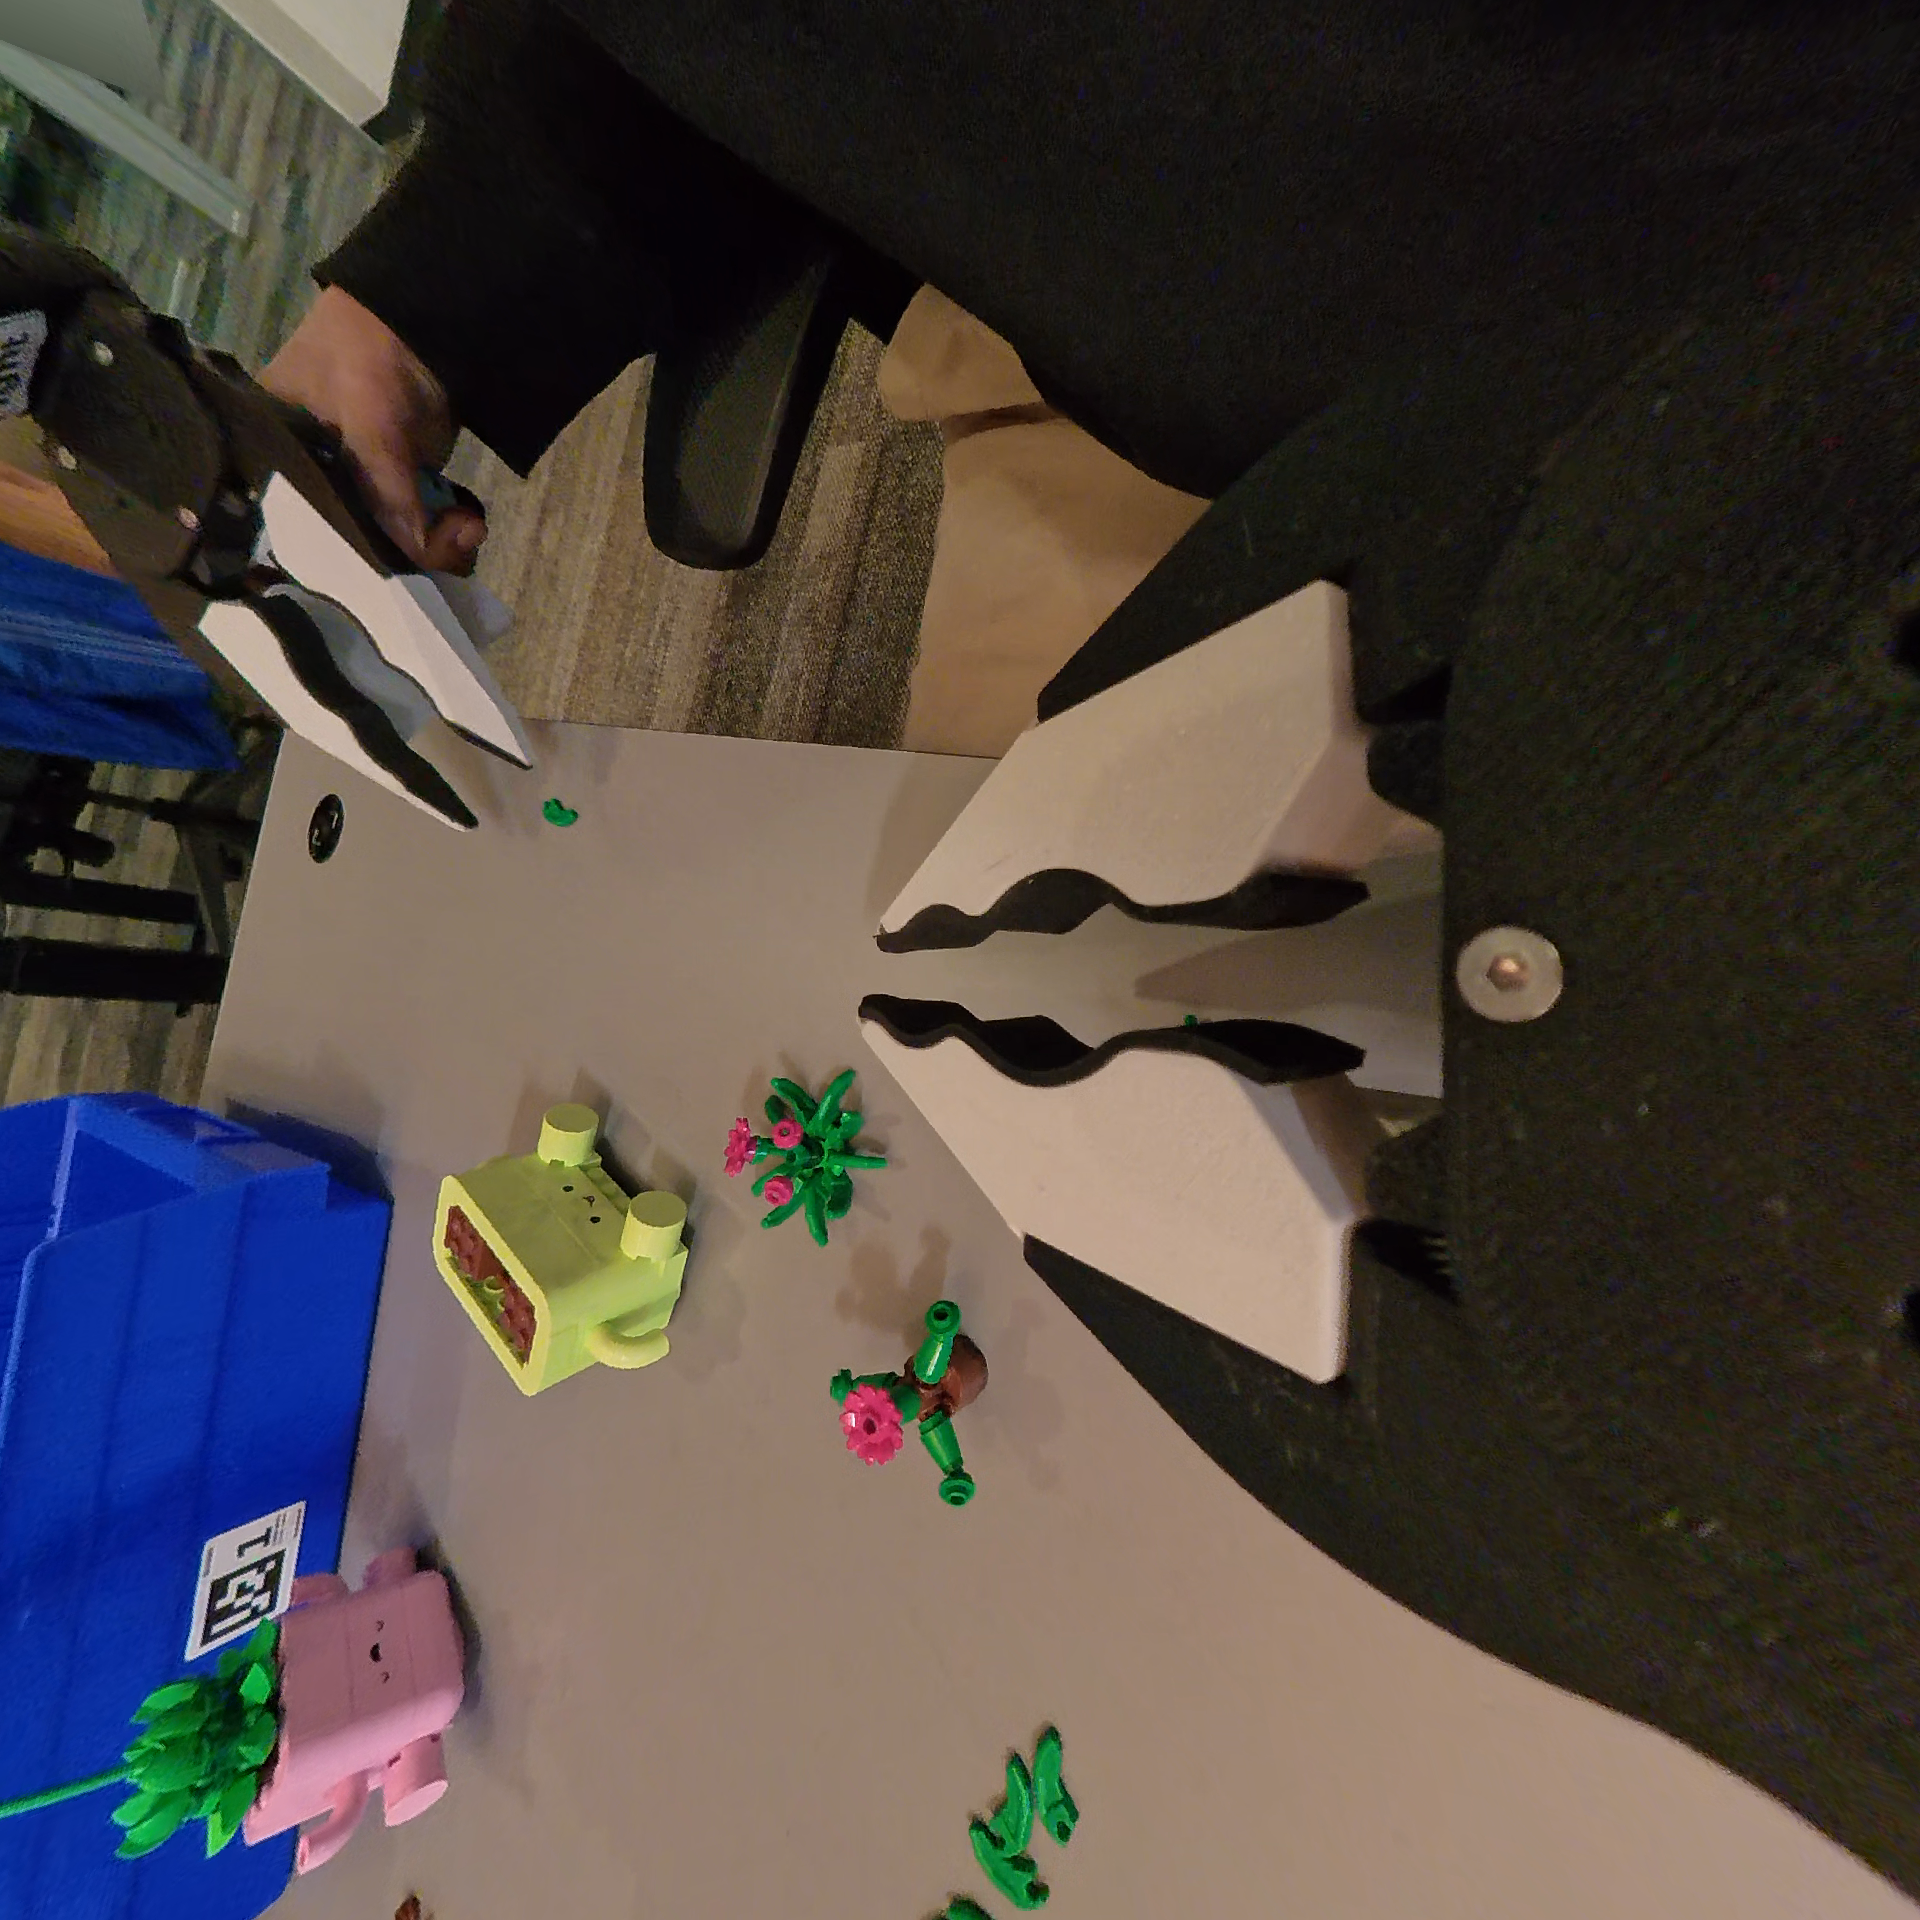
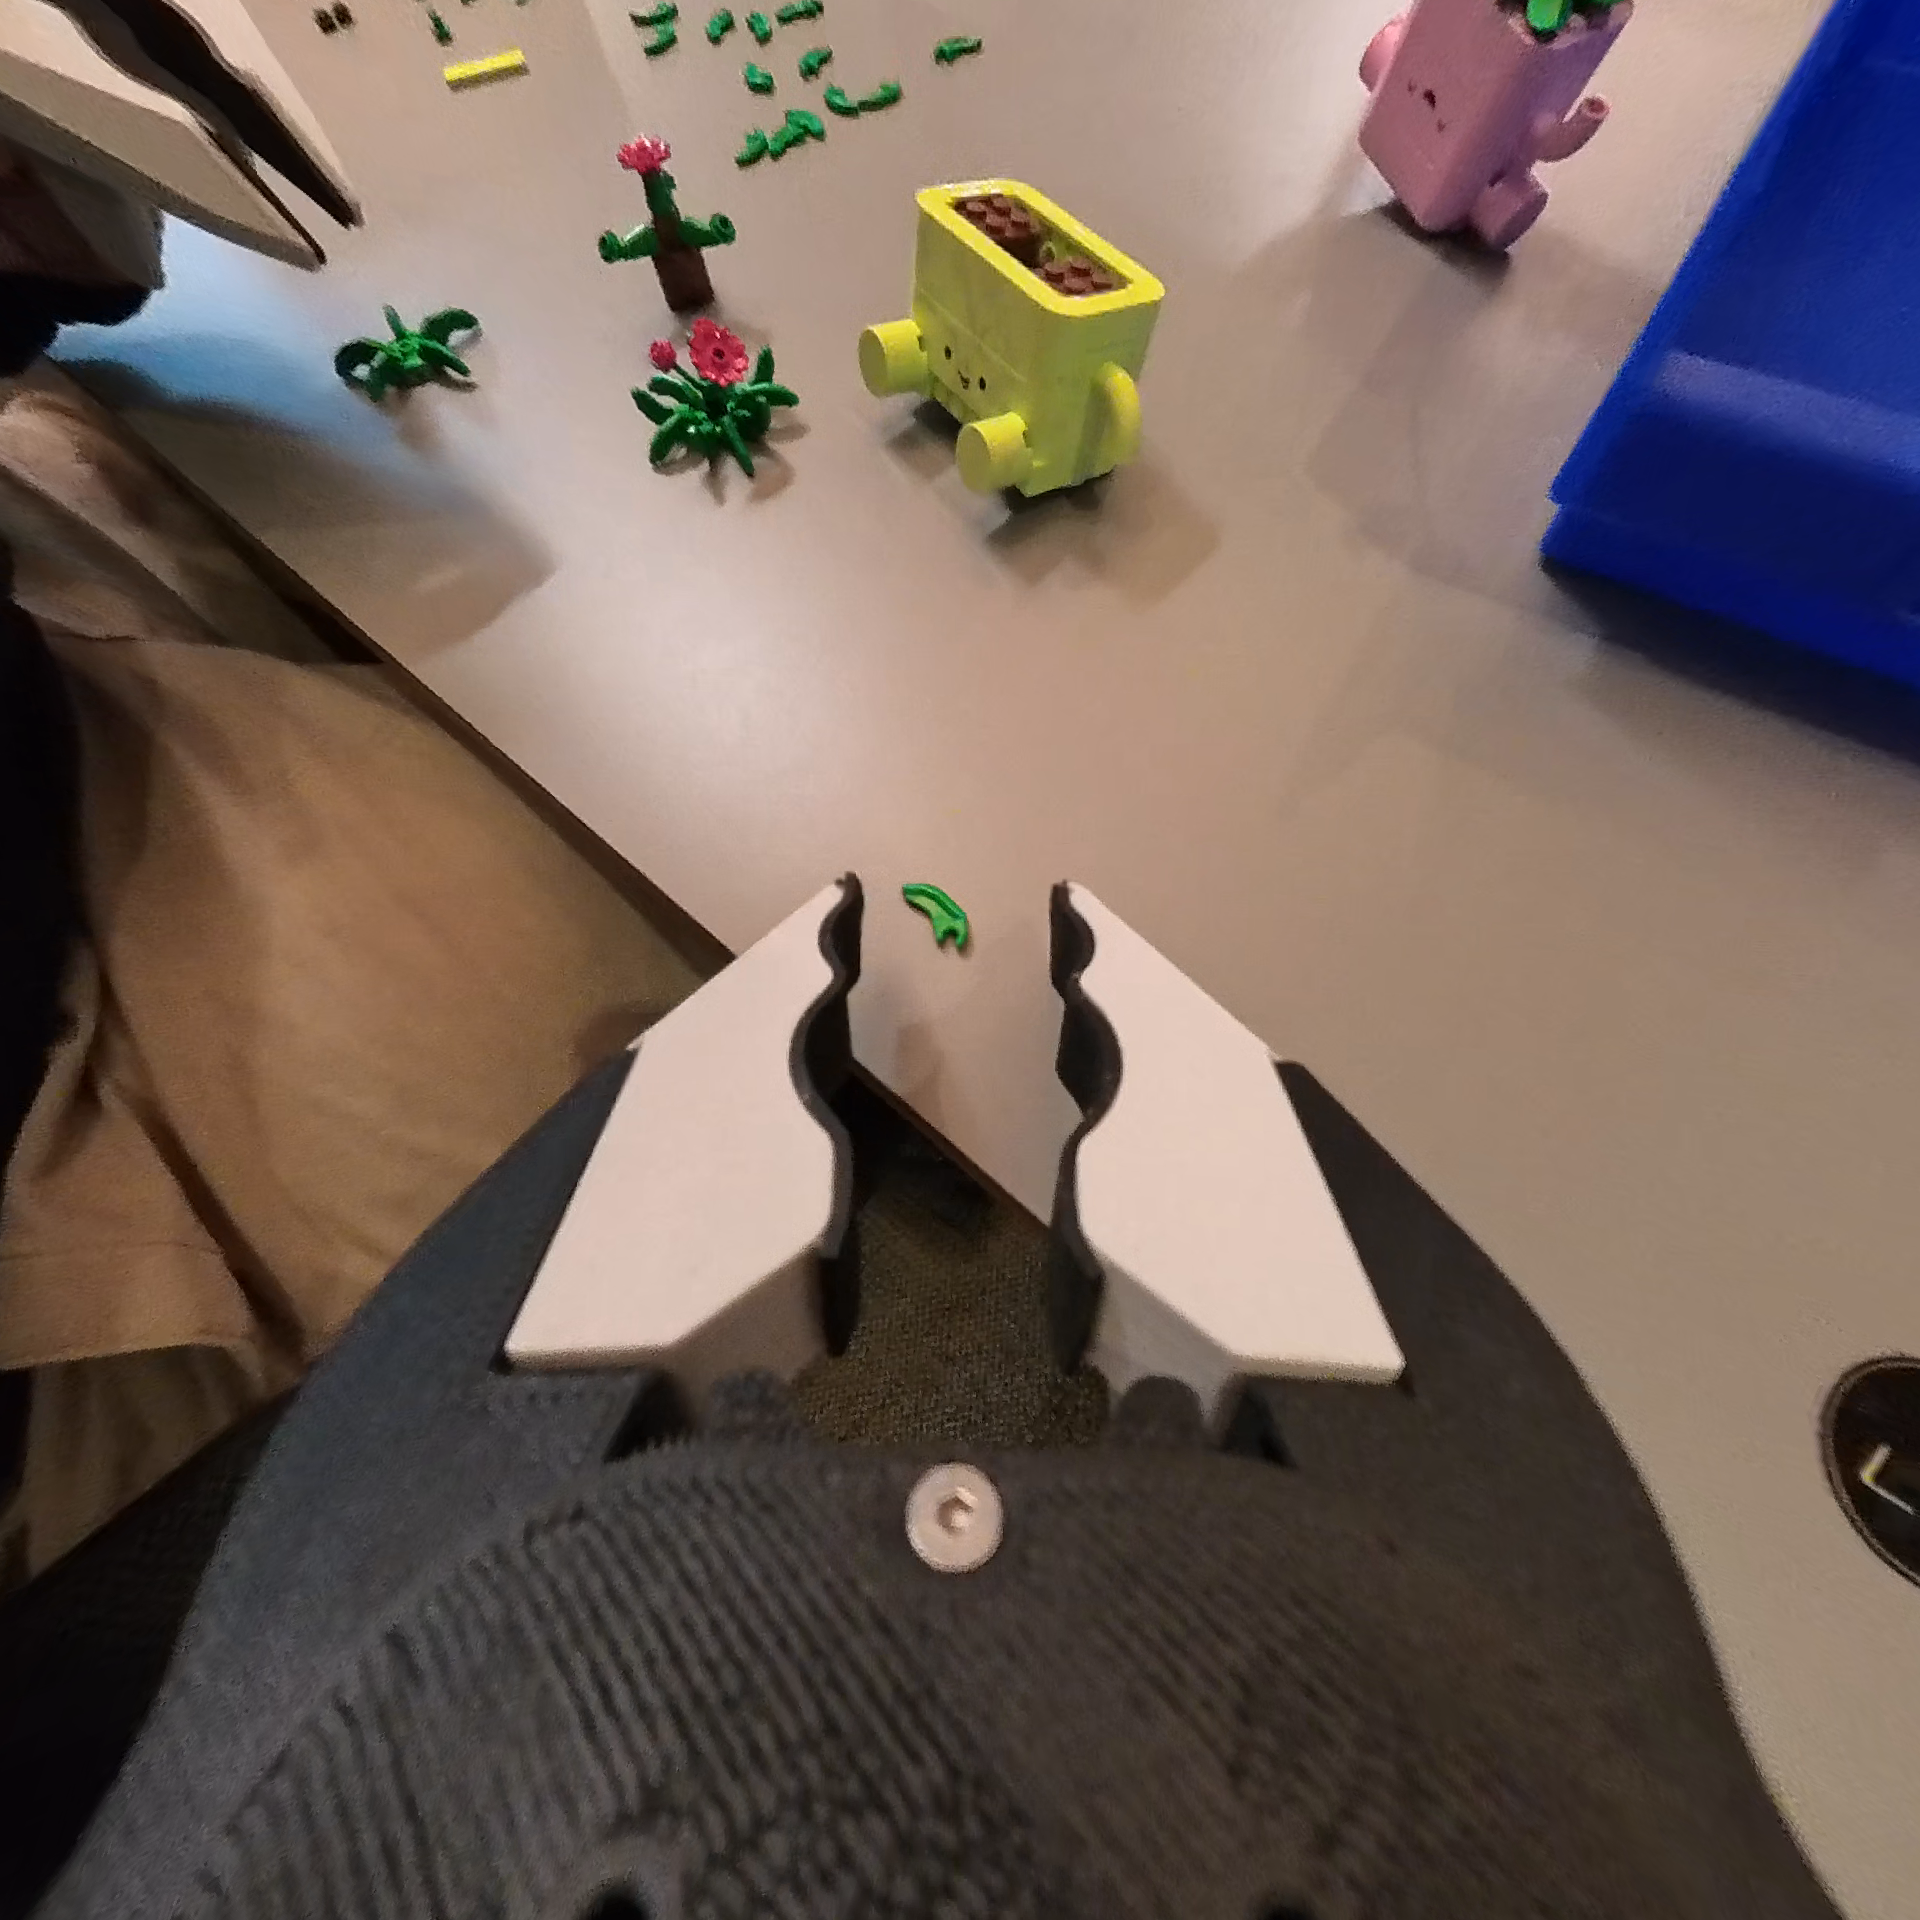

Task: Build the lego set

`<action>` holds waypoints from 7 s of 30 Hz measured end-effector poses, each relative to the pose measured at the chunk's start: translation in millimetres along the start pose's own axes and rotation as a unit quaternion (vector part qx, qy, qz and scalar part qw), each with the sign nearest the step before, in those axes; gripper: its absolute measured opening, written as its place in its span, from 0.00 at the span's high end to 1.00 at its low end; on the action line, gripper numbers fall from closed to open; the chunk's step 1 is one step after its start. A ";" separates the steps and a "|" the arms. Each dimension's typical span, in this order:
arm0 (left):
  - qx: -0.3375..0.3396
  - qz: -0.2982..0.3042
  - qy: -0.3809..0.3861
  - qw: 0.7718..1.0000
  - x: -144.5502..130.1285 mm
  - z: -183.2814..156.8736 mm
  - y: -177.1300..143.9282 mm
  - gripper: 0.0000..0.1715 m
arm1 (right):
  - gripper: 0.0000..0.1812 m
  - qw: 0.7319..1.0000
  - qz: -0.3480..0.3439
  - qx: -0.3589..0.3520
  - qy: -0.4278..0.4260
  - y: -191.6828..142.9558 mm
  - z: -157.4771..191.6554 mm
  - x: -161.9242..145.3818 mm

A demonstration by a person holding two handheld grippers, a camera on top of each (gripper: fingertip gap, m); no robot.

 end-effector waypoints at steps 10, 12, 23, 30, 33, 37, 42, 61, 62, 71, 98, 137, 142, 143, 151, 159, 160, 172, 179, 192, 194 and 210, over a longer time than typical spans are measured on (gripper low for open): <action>-0.005 -0.001 0.001 1.000 0.5 -1.0 1.1 0.95 | 0.87 0.996 0.053 -0.038 -0.053 15.8 7.4 -2.8; -0.006 -0.002 0.000 1.000 0.8 -1.4 0.8 0.95 | 0.89 0.996 0.056 -0.038 -0.063 17.4 9.3 -2.0; -0.022 -0.014 -0.012 1.000 1.8 -8.2 5.8 0.94 | 1.00 0.999 -0.021 0.012 -0.025 36.4 27.8 27.7; -0.017 -0.018 -0.013 1.000 1.2 -7.1 3.1 0.94 | 0.99 0.990 -0.017 -0.143 0.011 18.3 -7.8 18.3; -0.018 -0.017 -0.019 1.000 -0.2 -5.8 3.2 0.94 | 0.89 0.991 -0.045 -0.101 0.075 9.6 -15.4 14.1; -0.017 -0.017 -0.017 1.000 0.2 -5.9 3.9 0.94 | 0.82 0.995 -0.010 -0.082 0.063 20.1 -10.9 10.8; -0.019 -0.014 -0.017 1.000 -0.4 -6.6 5.8 0.94 | 0.82 0.993 0.044 -0.105 0.037 35.5 -6.3 7.2; -0.010 -0.096 0.005 0.995 14.8 -22.5 8.0 0.79 | 0.96 0.932 -0.214 0.230 0.182 72.6 70.9 76.3; -0.014 -0.118 0.003 0.993 19.1 -25.9 6.1 0.78 | 0.96 0.918 -0.225 0.258 0.200 78.7 78.8 79.9; 0.076 -0.130 0.065 0.986 24.5 -23.4 -7.2 0.84 | 1.00 0.907 -0.227 0.259 0.245 102.7 95.6 85.1; 0.049 0.127 -0.042 0.990 -68.9 -12.0 -71.6 0.88 | 0.93 0.967 -0.112 0.229 0.004 135.7 154.9 87.4; -0.079 0.020 -0.141 0.987 -57.8 -20.8 -71.7 0.90 | 1.00 0.874 -0.119 0.119 -0.456 142.2 214.9 65.5; -0.040 0.016 -0.088 0.995 -57.1 -22.5 -70.4 0.86 | 1.00 0.919 -0.103 0.159 -0.346 143.0 204.7 71.5; -0.037 0.014 -0.080 0.996 -56.3 -23.3 -70.4 0.89 | 1.00 0.927 -0.097 0.172 -0.319 143.6 202.9 72.4; -0.045 -0.004 -0.063 0.997 -51.4 -27.0 -71.4 0.98 | 1.00 0.949 -0.088 0.255 -0.165 144.1 190.3 76.8; -0.058 -0.007 -0.065 0.996 -51.1 -27.4 -73.2 0.99 | 0.99 0.945 -0.092 0.293 -0.113 144.0 185.1 76.6; -0.059 -0.009 -0.066 0.996 -50.6 -27.6 -73.9 0.99 | 1.00 0.944 -0.098 0.295 -0.111 143.7 184.9 76.8; -0.089 -0.022 -0.076 0.993 -48.9 -29.9 -74.6 0.99 | 1.00 0.930 -0.116 0.337 -0.086 141.5 184.0 77.0; -0.092 -0.029 -0.075 0.993 -47.2 -30.5 -74.1 0.99 | 0.99 0.929 -0.106 0.345 -0.083 142.5 184.8 76.1; 0.046 0.023 -0.078 0.996 -39.5 6.6 -53.2 0.83 | 0.99 0.985 -0.027 0.159 -0.055 153.9 139.2 81.3; 0.050 0.035 -0.076 0.995 -36.3 11.3 -45.2 0.81 | 0.99 0.989 0.000 0.138 -0.054 160.2 136.8 80.5; 0.063 0.143 -0.023 0.987 -42.2 20.0 -22.1 0.88 | 1.00 0.969 0.150 0.145 -0.134 181.2 146.8 97.7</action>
Point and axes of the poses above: each gripper's, where its closed fingertips meet, y out along the fingers, x out of its top, z = x × y across the jaws, the point moved 9 cm from there along -y, back along the fingers, and after that the axes turned 4 degrees about -z, right-handed, at the moved point
